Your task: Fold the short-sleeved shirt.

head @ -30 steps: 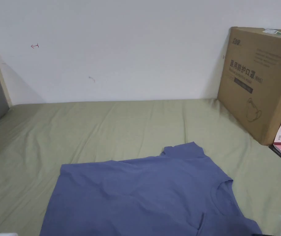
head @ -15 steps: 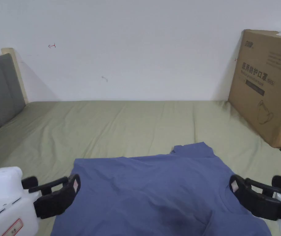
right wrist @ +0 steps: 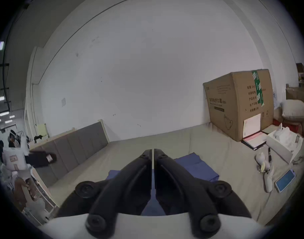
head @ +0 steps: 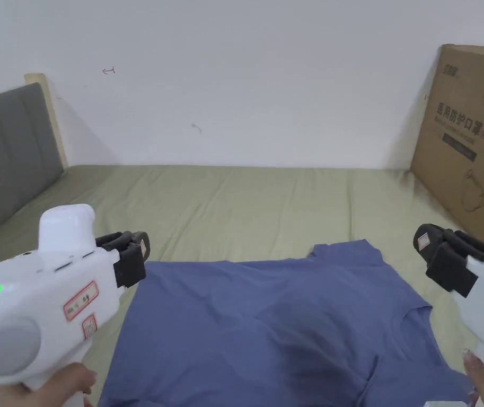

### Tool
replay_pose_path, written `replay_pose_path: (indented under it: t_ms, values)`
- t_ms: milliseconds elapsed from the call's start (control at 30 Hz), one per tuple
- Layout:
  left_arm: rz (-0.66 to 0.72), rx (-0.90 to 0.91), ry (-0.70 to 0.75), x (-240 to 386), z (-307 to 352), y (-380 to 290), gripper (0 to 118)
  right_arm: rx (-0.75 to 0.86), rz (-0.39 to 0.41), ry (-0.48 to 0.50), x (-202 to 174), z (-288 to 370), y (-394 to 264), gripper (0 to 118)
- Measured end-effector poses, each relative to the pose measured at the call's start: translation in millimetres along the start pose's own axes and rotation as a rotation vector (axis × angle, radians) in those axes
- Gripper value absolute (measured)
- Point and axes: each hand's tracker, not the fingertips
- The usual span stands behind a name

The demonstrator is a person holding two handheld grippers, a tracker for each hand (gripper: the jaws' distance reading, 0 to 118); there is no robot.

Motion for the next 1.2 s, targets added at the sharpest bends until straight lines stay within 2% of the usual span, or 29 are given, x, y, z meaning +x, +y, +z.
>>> replay_pose_path:
  t_ms: [100, 167, 233, 300, 333, 367, 400, 433, 467, 533, 633, 667, 700, 733, 767, 867, 933, 1033, 1067, 1100, 1133, 1167, 1200]
  values:
    - [0.027, -0.342, 0.028, -23, -26, -3, 0, -0.080, -0.044, 0.001, 12, -6, -4, 3]
    - [0.104, -0.550, 0.044, -41, -44, -21, 0, -0.113, -0.052, 0.006, 18, -6, -12, 3]
    - [0.143, -0.674, 0.032, -64, -56, -46, 0, -0.155, -0.057, -0.003, 22, -6, -20, 3]
    - [0.089, -0.724, 0.067, -76, -64, -70, 1, -0.189, -0.068, -0.011, 25, -4, -27, 3]
    - [0.071, -0.749, 0.093, -81, -65, -81, 7, -0.211, -0.078, -0.005, 27, -3, -31, 3]
    - [0.067, -0.763, 0.104, -87, -67, -90, 24, -0.232, -0.084, 0.000, 29, -2, -35, 3]
    - [0.079, -0.768, 0.106, -98, -72, -99, 58, -0.247, -0.086, -0.001, 30, -2, -39, 3]
    - [0.116, -0.772, 0.110, -104, -74, -109, 98, -0.268, -0.087, -0.004, 31, -1, -42, 3]
    - [0.134, -0.786, 0.122, -108, -76, -119, 118, -0.286, -0.085, -0.009, 32, 0, -46, 3]
    - [0.138, -0.737, 0.109, -115, -76, -129, 114, -0.313, -0.081, -0.018, 34, 1, -52, 3]
    - [0.132, -0.791, 0.106, -120, -84, -150, 112, -0.349, -0.092, -0.027, 38, 3, -61, 3]
    - [0.094, -0.796, 0.106, -114, -85, -149, 92, -0.359, -0.096, -0.028, 39, 3, -62, 3]
    - [0.076, -0.793, 0.096, -113, -84, -150, 54, -0.366, -0.096, -0.030, 39, 3, -63, 3]
    - [0.049, -0.796, 0.068, -112, -84, -152, 10, -0.374, -0.093, -0.037, 40, 4, -65, 3]
    - [0.019, -0.811, 0.065, -110, -86, -156, 2, -0.380, -0.090, -0.042, 41, 4, -66, 3]
    - [-0.049, -0.758, 0.069, -97, -72, -158, 2, -0.384, -0.091, -0.046, 47, 9, -68, 3]
    - [-0.075, -0.661, 0.073, -92, -59, -151, 2, -0.390, -0.115, -0.014, 58, 13, -67, 3]
    - [-0.066, -0.540, 0.083, -88, -38, -142, 2, -0.455, -0.117, -0.085, 71, 17, -65, 3]
    - [-0.070, -0.517, 0.091, -84, -35, -141, 2, -0.503, -0.140, -0.104, 80, 14, -65, 10]
    - [-0.076, -0.499, 0.089, -80, -30, -140, 2, -0.574, -0.185, -0.133, 99, 8, -69, 37]
    - [-0.078, -0.483, 0.085, -78, -25, -139, 2, -0.681, -0.233, -0.150, 114, 0, -75, 83]
    - [-0.069, -0.462, 0.085, -76, -22, -139, 2, -0.804, -0.276, -0.161, 125, -6, -84, 117]
    - [-0.058, -0.445, 0.073, -71, -18, -139, 2, -0.848, -0.331, -0.173, 137, -6, -96, 117]
